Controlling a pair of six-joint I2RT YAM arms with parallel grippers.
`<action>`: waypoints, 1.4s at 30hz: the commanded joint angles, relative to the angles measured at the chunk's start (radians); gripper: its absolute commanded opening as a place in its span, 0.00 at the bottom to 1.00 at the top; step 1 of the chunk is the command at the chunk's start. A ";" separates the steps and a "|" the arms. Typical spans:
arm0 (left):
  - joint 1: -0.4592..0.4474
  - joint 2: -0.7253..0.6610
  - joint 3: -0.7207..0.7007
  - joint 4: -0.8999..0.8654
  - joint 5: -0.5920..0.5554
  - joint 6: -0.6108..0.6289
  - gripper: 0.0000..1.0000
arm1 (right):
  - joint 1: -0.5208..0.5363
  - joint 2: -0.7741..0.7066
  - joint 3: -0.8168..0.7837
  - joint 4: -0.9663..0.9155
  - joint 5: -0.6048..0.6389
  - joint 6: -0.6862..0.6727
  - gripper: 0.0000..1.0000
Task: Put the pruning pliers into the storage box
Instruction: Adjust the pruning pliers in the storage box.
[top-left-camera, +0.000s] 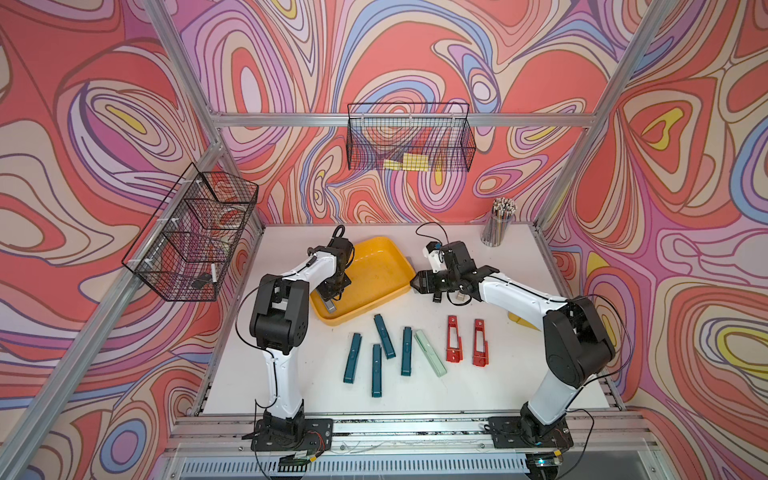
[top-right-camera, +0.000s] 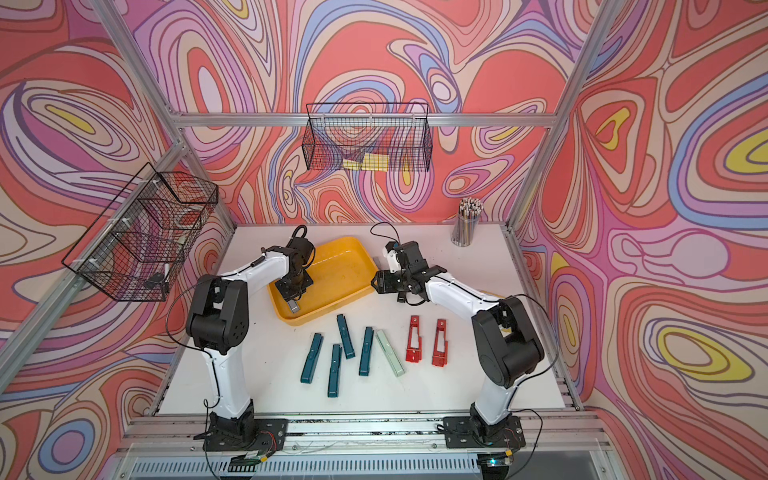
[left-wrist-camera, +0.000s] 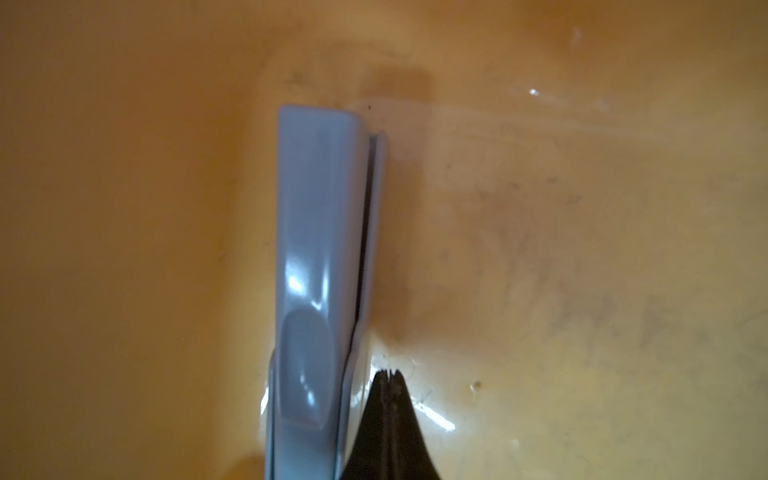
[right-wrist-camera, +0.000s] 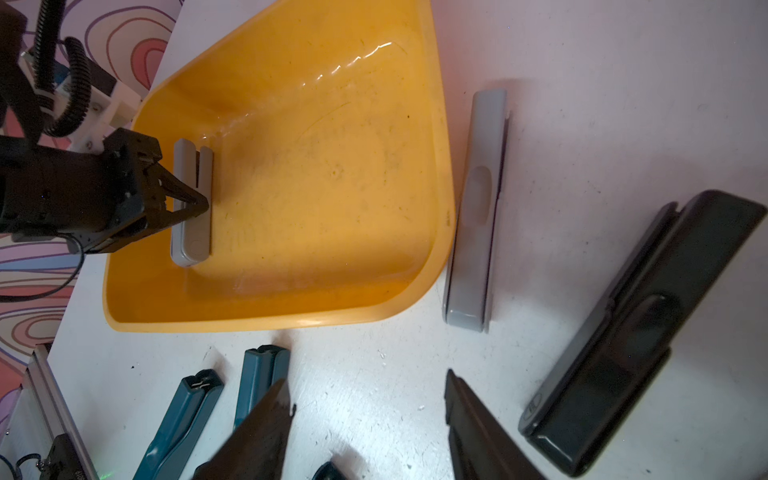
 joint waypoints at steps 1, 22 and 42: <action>0.008 0.011 -0.008 -0.017 -0.028 -0.009 0.00 | -0.010 0.011 0.001 -0.013 0.001 -0.012 0.62; 0.023 -0.010 -0.028 -0.008 -0.027 0.025 0.00 | -0.010 0.022 0.016 -0.005 -0.016 0.002 0.62; 0.017 -0.242 -0.047 0.152 0.230 0.204 0.73 | -0.017 0.065 0.107 -0.108 0.137 -0.072 0.63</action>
